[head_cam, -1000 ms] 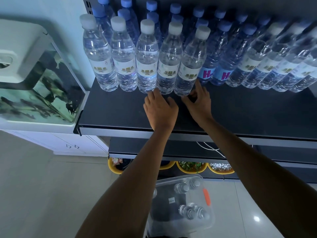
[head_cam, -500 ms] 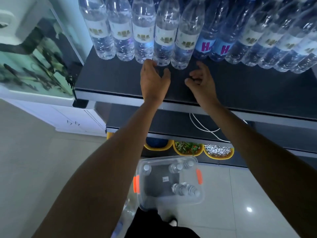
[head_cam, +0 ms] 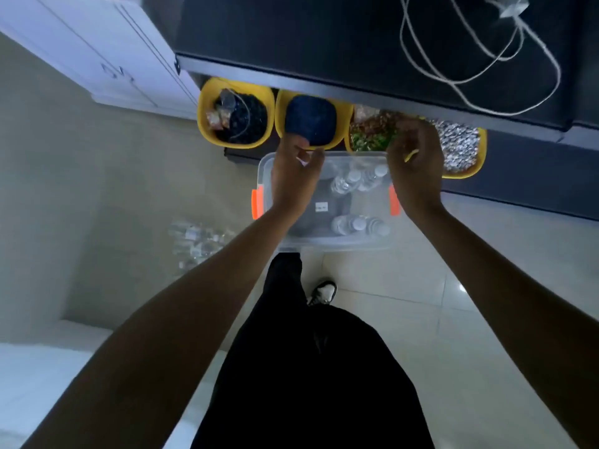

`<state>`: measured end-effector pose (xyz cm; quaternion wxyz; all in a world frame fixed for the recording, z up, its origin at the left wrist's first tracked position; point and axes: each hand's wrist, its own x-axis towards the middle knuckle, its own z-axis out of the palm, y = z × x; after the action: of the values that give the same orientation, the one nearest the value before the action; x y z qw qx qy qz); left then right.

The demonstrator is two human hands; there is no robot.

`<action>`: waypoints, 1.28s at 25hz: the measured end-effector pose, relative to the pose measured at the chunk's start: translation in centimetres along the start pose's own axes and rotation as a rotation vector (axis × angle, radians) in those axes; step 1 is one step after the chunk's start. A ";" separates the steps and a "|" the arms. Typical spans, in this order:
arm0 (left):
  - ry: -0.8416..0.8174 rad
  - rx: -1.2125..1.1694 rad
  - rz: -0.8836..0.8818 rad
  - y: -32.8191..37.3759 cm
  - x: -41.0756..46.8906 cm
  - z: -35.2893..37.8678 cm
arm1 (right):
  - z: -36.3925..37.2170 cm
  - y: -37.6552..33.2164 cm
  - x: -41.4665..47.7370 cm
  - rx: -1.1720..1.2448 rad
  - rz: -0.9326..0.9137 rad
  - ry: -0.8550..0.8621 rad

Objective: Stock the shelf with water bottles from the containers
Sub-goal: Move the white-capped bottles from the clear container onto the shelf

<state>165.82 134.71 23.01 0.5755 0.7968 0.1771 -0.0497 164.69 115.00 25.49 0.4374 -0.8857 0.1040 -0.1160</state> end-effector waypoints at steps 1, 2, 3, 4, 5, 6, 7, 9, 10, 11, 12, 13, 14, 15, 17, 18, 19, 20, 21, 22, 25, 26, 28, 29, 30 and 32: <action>-0.066 0.081 -0.048 -3.3 -0.6 1.1 | 1.0 3.1 -1.5 -0.020 0.069 -0.044; -0.133 0.165 -0.060 -5.8 -0.9 2.3 | 1.8 5.8 -2.4 -0.042 0.141 -0.079; -0.193 0.253 -0.051 -7.7 -0.8 3.6 | 2.5 8.2 -3.0 -0.068 0.204 -0.108; -0.245 0.337 -0.039 -9.6 -0.4 5.2 | 3.5 10.7 -3.4 -0.093 0.257 -0.125; -0.286 0.407 -0.036 -11.1 0.3 6.8 | 4.6 13.1 -3.5 -0.106 0.301 -0.135; -0.320 0.460 -0.040 -12.5 1.1 8.4 | 5.7 15.0 -3.4 -0.112 0.339 -0.142; -0.360 0.504 -0.047 -13.7 2.1 10.2 | 6.7 16.8 -3.0 -0.120 0.373 -0.139; -0.412 0.576 -0.047 -15.6 4.0 13.6 | 8.5 19.8 -1.3 -0.130 0.456 -0.128; -0.428 0.597 -0.040 -16.2 4.6 15.1 | 9.2 20.9 -0.5 -0.139 0.488 -0.141; -0.437 0.610 -0.031 -16.6 5.1 16.1 | 9.9 21.7 0.1 -0.157 0.494 -0.159; -0.452 0.614 -0.023 -17.3 5.6 17.1 | 10.6 22.4 0.6 -0.189 0.473 -0.168; -0.464 0.613 -0.014 -17.9 6.1 17.8 | 11.2 22.9 0.8 -0.225 0.436 -0.162; -0.462 0.611 -0.003 -18.4 6.5 18.2 | 11.7 23.1 0.7 -0.256 0.401 -0.152; -0.444 0.604 0.011 -18.9 6.7 18.5 | 12.0 23.3 0.4 -0.287 0.364 -0.131; -0.398 0.572 0.043 -19.3 7.1 18.8 | 12.4 23.7 -0.1 -0.333 0.293 -0.084; -0.386 0.555 0.057 -19.4 7.1 18.7 | 12.3 23.8 -0.2 -0.335 0.268 -0.067; -0.378 0.540 0.067 -19.4 7.1 18.4 | 12.2 24.0 -0.2 -0.326 0.249 -0.063; -0.370 0.526 0.075 -19.4 7.1 18.0 | 12.1 23.9 -0.2 -0.318 0.229 -0.065; -0.359 0.510 0.077 -19.2 7.1 17.5 | 11.8 23.8 -0.1 -0.312 0.216 -0.067; -0.340 0.487 0.073 -18.8 7.0 17.0 | 11.3 23.5 -0.2 -0.296 0.212 -0.067; -0.266 0.397 0.079 -16.7 5.9 15.3 | 9.3 20.9 -0.3 -0.213 0.211 -0.027; -0.244 0.371 0.085 -15.8 5.4 14.5 | 8.5 19.7 -0.3 -0.194 0.199 -0.028; -0.202 0.331 0.093 -13.9 4.4 12.7 | 6.6 16.9 -0.4 -0.170 0.166 -0.027; -0.186 0.320 0.101 -12.5 3.7 11.4 | 5.3 14.7 -0.4 -0.151 0.149 -0.024; -0.173 0.318 0.107 -10.7 2.8 10.0 | 3.9 12.5 -0.2 -0.131 0.140 -0.017; -0.155 0.312 0.135 -6.0 1.5 7.2 | 0.7 6.9 0.8 -0.109 0.110 0.011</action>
<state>166.07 130.00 14.80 0.4587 0.8804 0.0685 -0.0991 165.12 111.16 19.62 0.3937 -0.9004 0.1612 -0.0910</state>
